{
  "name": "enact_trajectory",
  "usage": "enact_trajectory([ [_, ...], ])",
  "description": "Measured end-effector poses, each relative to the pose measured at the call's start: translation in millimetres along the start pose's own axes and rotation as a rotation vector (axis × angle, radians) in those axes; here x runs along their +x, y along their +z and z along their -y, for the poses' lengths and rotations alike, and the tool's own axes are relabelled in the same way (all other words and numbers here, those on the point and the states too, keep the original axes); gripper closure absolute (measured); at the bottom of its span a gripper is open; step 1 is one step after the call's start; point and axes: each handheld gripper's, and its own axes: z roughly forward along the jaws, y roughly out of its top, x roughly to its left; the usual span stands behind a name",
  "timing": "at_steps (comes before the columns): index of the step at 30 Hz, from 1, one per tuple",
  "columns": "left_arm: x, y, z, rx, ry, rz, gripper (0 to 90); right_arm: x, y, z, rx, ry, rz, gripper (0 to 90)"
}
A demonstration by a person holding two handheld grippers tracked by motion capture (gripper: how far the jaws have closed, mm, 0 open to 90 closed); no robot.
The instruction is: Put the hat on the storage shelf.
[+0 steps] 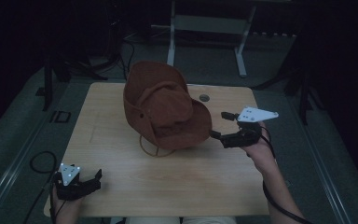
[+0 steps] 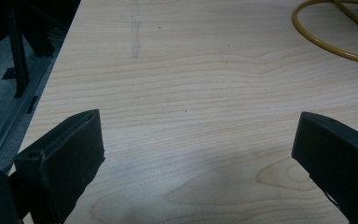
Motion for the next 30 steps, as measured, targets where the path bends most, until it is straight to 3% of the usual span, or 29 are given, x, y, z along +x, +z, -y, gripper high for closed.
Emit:
enact_trajectory([
  [9,0.8,0.0,0.3,0.0,-0.004,-0.001,2.8,-6.6,-12.4,55.4,0.025,0.072,-0.003,16.2],
  [16,0.6,0.3,0.5,0.001,-0.007,0.001,2.8,-8.5,-9.8,100.5,0.068,0.082,0.015,16.0],
  [20,1.0,0.7,0.6,0.002,-0.008,-0.001,2.8,-9.1,-7.8,127.4,0.076,0.135,0.014,16.0],
  [24,1.3,-0.7,0.1,-0.006,-0.009,-0.004,2.8,-7.1,-5.9,144.5,0.112,0.134,0.047,15.9],
  [30,0.8,-0.6,0.5,-0.003,-0.006,-0.001,2.8,-5.8,-12.7,160.1,0.096,0.152,0.09,14.9],
])
